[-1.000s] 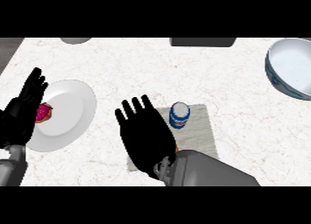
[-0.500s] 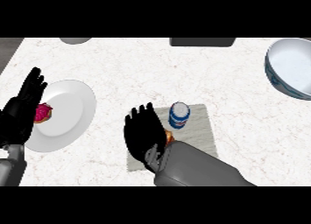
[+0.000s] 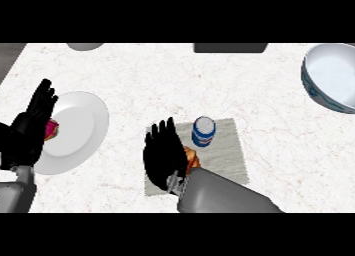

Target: Pick the croissant from the placemat and place it in the bowl

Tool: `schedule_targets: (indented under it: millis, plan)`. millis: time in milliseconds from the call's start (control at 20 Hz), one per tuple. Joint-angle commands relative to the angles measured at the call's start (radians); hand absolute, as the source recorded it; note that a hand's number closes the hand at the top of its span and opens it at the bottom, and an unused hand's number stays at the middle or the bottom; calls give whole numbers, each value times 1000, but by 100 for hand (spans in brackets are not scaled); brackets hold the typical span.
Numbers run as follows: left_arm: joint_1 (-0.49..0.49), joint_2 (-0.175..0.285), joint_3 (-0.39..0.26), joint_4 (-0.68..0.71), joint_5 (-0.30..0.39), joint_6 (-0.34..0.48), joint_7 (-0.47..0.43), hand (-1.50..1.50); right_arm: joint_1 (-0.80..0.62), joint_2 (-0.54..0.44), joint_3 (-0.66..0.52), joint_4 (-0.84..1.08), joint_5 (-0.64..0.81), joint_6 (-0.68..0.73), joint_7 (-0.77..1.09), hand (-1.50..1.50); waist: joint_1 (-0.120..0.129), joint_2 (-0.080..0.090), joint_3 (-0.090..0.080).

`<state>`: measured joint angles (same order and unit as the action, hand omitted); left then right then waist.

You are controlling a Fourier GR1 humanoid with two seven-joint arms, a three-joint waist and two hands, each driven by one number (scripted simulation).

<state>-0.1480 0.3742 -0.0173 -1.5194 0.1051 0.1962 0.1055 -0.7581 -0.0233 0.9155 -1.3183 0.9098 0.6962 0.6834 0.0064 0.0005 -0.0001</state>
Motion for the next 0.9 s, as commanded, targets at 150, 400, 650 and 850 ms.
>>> schedule_targets:
  millis: [150, 400, 650, 850]
  plan:
    - [29, 7, 53, 1, 9, -67, -17, 0, 104, -4, 22, 54, 140, -107, -85, -150, -3, 0, 0]
    - [59, -71, -15, -130, -72, 19, 62, 0, 110, -1, -21, 106, 154, -52, -116, -150, -1, -2, 0]
    - [-45, -18, 80, -20, -31, -77, 63, 0, 67, 23, -14, 176, 120, -113, -94, -150, 5, 1, 0]
    - [-30, -35, 107, 62, -47, -99, -25, 0, 191, 23, 4, 142, 255, -161, -130, -150, -5, 0, 0]
